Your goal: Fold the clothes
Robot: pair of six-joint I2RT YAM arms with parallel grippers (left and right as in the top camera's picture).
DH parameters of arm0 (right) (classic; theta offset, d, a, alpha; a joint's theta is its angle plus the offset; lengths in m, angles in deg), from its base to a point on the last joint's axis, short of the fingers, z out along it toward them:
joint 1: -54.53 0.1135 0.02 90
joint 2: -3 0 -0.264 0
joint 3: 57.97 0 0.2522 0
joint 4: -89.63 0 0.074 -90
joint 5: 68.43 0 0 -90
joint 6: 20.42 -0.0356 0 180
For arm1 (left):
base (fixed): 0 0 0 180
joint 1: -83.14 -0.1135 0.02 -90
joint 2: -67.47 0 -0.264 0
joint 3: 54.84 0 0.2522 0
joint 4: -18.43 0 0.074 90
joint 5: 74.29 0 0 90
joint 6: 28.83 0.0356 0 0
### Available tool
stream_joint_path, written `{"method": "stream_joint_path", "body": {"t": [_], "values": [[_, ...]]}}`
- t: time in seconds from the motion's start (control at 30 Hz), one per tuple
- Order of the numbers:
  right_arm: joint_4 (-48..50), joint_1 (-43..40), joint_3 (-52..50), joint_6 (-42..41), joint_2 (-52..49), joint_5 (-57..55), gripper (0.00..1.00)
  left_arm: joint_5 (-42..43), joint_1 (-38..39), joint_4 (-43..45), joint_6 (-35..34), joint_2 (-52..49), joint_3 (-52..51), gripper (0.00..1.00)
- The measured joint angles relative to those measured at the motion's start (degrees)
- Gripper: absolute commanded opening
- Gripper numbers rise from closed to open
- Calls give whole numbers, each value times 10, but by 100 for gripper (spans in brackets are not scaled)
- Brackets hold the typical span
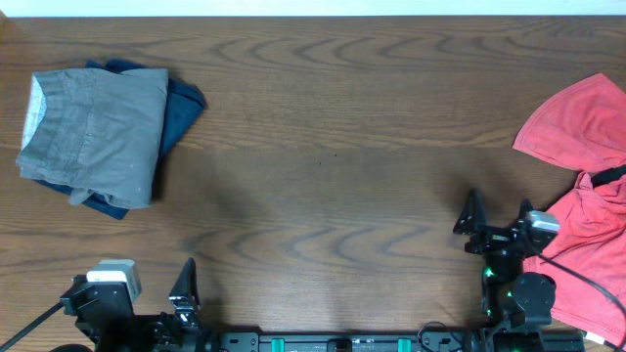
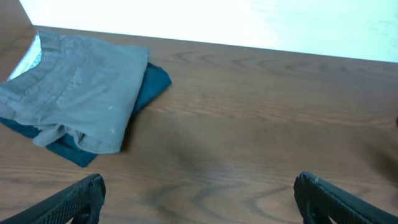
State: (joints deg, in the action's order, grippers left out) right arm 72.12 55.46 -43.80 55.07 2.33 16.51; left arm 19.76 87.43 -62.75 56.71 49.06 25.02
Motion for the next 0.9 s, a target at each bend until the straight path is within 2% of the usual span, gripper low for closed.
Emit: {"method": "stream_joint_path", "body": {"t": [0.27, 0.9], "values": [[-2, 0, 0, 74, 0, 33, 99, 0, 0, 0, 0, 0, 0, 98], [-3, 0, 0, 87, 0, 39, 99, 0, 0, 0, 0, 0, 0, 98]]}}
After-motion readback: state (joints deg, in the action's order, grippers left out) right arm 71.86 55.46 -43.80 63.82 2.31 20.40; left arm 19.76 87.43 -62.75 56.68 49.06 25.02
